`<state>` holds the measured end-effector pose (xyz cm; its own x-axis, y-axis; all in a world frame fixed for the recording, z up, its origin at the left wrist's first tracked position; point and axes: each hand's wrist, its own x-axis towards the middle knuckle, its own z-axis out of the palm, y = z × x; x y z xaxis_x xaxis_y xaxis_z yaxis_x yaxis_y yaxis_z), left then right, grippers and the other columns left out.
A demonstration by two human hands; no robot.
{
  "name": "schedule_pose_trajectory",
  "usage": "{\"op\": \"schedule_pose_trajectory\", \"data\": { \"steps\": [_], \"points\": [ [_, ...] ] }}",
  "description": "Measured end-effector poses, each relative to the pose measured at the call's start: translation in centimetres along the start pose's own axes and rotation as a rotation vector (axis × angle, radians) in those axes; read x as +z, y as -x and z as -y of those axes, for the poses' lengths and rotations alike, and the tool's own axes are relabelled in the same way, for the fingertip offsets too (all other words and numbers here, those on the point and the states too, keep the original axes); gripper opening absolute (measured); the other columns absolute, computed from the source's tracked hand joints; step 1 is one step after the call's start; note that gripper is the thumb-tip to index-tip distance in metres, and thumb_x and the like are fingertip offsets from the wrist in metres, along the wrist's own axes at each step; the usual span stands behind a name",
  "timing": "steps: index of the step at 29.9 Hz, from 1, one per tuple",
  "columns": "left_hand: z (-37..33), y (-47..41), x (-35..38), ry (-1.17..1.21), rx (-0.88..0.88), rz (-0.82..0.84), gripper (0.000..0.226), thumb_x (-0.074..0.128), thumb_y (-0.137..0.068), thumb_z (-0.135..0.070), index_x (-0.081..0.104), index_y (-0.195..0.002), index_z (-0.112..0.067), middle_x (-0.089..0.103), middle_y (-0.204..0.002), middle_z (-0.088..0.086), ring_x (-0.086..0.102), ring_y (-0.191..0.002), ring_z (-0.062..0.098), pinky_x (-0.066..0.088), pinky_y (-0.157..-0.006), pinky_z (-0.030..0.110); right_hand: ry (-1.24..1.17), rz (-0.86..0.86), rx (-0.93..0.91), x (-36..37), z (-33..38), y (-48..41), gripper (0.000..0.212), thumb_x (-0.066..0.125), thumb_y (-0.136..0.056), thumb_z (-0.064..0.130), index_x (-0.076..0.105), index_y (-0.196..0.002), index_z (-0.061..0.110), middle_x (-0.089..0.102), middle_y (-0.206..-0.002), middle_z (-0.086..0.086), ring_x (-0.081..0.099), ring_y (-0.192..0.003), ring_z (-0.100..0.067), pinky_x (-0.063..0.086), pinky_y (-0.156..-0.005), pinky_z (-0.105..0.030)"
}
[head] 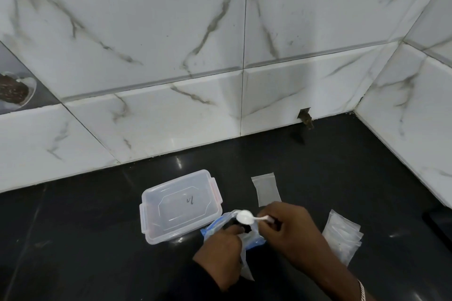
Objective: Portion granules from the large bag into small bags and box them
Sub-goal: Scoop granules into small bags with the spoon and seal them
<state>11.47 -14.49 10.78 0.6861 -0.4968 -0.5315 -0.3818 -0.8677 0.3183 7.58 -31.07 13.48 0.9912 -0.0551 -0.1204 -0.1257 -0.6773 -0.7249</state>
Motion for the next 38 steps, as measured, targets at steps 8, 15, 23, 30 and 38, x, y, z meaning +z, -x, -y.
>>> {"op": "schedule_pose_trajectory", "data": {
  "steps": [8,15,23,30,38],
  "points": [
    [1.1,0.1,0.2,-0.109,0.014,0.022,0.036,0.039,-0.102,-0.024,0.046,-0.134,-0.007,0.049,-0.14,0.012,0.05,-0.126,0.024,0.039,-0.102,0.032,0.328,0.084,-0.209,1.2,0.3,-1.3,0.018,0.061,-0.082,0.038,0.068,-0.081,0.022,0.049,-0.096,0.012,0.047,-0.088,-0.006,0.046,-0.073,-0.02],
    [1.8,-1.2,4.6,0.36,-0.208,0.185,0.063,0.04,-0.101,-0.043,0.008,-0.154,-0.029,0.029,-0.155,0.015,0.039,-0.139,0.024,0.031,-0.113,0.029,0.582,0.204,-0.129,6.9,-2.3,-3.6,0.026,0.063,-0.09,0.034,0.074,-0.107,0.019,0.046,-0.151,-0.011,0.046,-0.135,-0.032,0.045,-0.104,-0.048],
    [1.5,-0.5,4.7,-0.03,0.011,-0.088,0.053,0.044,-0.096,-0.019,0.035,-0.148,-0.017,0.044,-0.144,0.008,0.051,-0.12,0.028,0.039,-0.101,0.032,0.581,0.209,0.055,6.3,-3.7,-5.0,0.027,0.051,-0.097,0.028,0.064,-0.115,0.014,0.057,-0.12,-0.006,0.064,-0.101,-0.03,0.047,-0.084,-0.035],
    [-0.2,-1.3,0.8,-0.229,0.295,-0.183,0.033,0.06,-0.084,-0.023,0.061,-0.113,-0.007,0.062,-0.115,0.007,0.063,-0.101,0.023,0.051,-0.091,0.029,0.45,0.341,0.282,4.9,-4.5,-5.8,0.021,0.06,-0.09,0.021,0.072,-0.102,0.008,0.072,-0.105,-0.012,0.069,-0.099,-0.028,0.053,-0.081,-0.03],
    [-1.3,-1.5,-2.8,-0.223,0.232,-0.225,0.038,0.053,-0.091,-0.016,0.052,-0.128,-0.009,0.046,-0.136,0.004,0.046,-0.121,0.025,0.032,-0.104,0.031,-0.049,0.535,0.54,2.0,-6.0,-6.3,0.013,0.064,-0.084,0.021,0.069,-0.078,0.011,0.066,-0.067,-0.004,0.057,-0.054,-0.013,0.044,-0.055,-0.024]
  ]
}}
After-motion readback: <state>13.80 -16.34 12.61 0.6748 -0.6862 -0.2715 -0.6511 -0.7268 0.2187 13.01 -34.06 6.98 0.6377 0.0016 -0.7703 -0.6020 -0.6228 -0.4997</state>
